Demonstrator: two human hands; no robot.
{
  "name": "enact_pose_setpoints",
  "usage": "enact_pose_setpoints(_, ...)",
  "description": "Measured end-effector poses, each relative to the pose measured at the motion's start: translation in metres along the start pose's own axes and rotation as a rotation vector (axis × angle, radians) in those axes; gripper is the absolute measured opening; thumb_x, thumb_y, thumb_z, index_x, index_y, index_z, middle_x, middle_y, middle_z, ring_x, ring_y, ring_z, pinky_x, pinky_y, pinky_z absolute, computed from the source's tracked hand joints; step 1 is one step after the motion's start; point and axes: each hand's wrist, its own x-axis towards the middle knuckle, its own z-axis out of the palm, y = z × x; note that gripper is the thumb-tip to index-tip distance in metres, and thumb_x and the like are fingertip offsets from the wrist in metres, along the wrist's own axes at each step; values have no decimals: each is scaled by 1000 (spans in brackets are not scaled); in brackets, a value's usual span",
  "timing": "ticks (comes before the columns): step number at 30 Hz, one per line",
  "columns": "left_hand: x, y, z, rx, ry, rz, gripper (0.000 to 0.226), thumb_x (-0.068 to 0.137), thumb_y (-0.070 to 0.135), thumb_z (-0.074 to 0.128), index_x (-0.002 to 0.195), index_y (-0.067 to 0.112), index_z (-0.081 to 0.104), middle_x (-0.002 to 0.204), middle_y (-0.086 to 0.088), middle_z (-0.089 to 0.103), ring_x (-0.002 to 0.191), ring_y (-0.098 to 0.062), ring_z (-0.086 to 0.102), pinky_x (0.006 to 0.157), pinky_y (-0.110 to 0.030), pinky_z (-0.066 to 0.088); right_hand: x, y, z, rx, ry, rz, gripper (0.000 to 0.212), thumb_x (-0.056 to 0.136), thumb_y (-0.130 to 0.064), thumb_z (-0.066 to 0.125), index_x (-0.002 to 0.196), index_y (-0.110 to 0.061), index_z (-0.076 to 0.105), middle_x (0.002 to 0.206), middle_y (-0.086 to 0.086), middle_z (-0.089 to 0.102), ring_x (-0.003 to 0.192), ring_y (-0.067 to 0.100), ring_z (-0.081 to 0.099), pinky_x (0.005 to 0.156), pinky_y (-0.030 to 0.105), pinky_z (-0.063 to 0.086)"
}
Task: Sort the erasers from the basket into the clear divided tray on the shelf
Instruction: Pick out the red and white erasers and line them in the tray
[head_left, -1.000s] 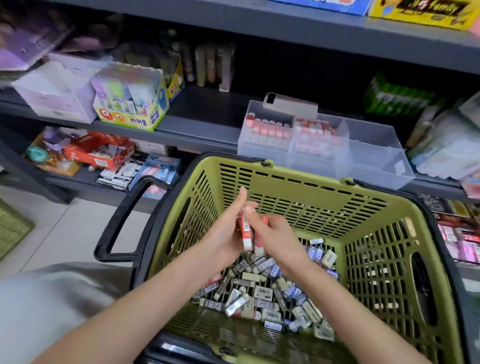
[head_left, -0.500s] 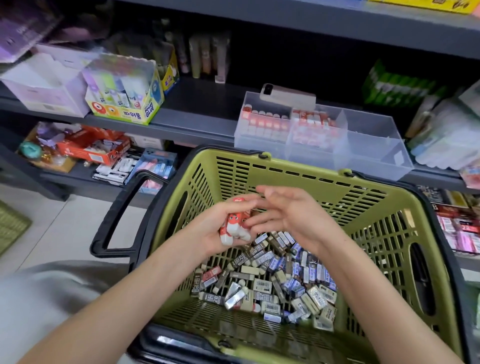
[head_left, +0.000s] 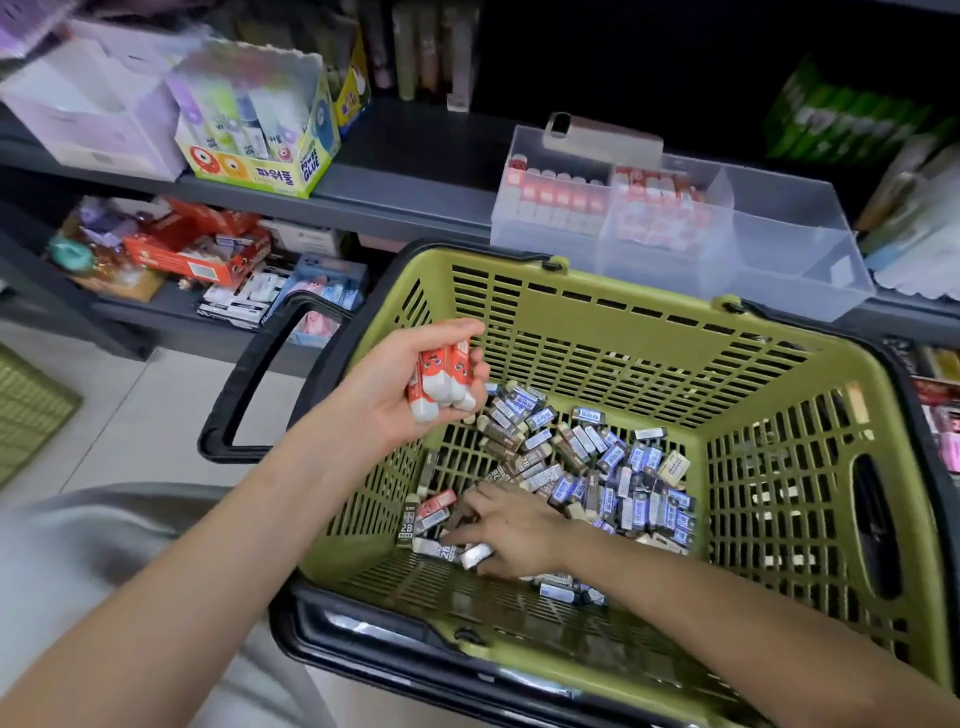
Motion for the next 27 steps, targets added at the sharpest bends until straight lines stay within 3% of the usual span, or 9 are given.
enact_pose_setpoints(5, -5, 3, -2, -9, 20, 17, 36, 63, 8, 71, 97, 7, 57, 73, -10, 57, 60, -19, 57, 50, -27, 50, 7, 13, 0, 26, 71, 54, 38, 85, -41, 57, 116, -20, 60, 96, -3, 43, 95, 17, 39, 90, 37, 37)
enact_pose_setpoints(9, -7, 7, -7, -50, 44, 24, 34, 63, 7, 72, 94, 7, 58, 74, -10, 58, 60, -19, 59, 53, -27, 51, 11, 32, -8, 130, 295, 313, 26, 86, -38, 51, 88, -15, 62, 85, -4, 50, 87, 16, 48, 83, 35, 48)
enact_pose_setpoints(11, -8, 9, -8, -59, 62, 22, 29, 65, 7, 71, 91, 6, 60, 74, -10, 59, 60, -18, 59, 54, -27, 52, 17, 39, -14, 117, 409, 424, 24, 86, -32, 51, 100, -16, 62, 96, 0, 56, 96, 21, 51, 86, 34, 44)
enact_pose_setpoints(13, -9, 9, -9, -71, 65, 16, 23, 67, 7, 69, 89, 6, 62, 74, -9, 58, 60, -18, 59, 53, -27, 51, 25, 39, -16, 92, 453, 402, 40, 84, -34, 57, 123, -24, 57, 114, 2, 55, 109, 23, 46, 91, 35, 35)
enact_pose_setpoints(17, -10, 8, -7, -69, 49, 12, 25, 66, 6, 69, 89, 7, 60, 72, -9, 58, 59, -18, 59, 53, -26, 51, 44, 17, -15, 22, 305, 252, 40, 77, -53, 62, 114, -39, 63, 135, -1, 44, 125, 23, 33, 103, 43, 24)
enact_pose_setpoints(21, -9, 6, -6, -75, 67, 10, 26, 61, 3, 69, 86, 8, 62, 72, -9, 57, 59, -18, 59, 52, -27, 51, 55, 7, -4, -59, 166, 235, 32, 83, -42, 59, 112, -32, 66, 146, 4, 36, 130, 26, 27, 106, 45, 17)
enact_pose_setpoints(25, -9, 4, -6, -65, 81, 4, 25, 61, 2, 69, 85, 8, 63, 71, -8, 58, 58, -17, 58, 51, -26, 51, 46, 8, 7, -24, 175, 271, 37, 81, -43, 63, 107, -16, 66, 138, 6, 41, 131, 25, 27, 106, 39, 13)
enact_pose_setpoints(27, -10, 3, -5, -46, 79, 2, 24, 60, 2, 70, 83, 8, 63, 69, -7, 58, 58, -16, 57, 51, -25, 51, 38, 4, 9, 11, 239, 263, 30, 80, -39, 65, 101, -17, 66, 136, 3, 43, 132, 24, 28, 107, 37, 13)
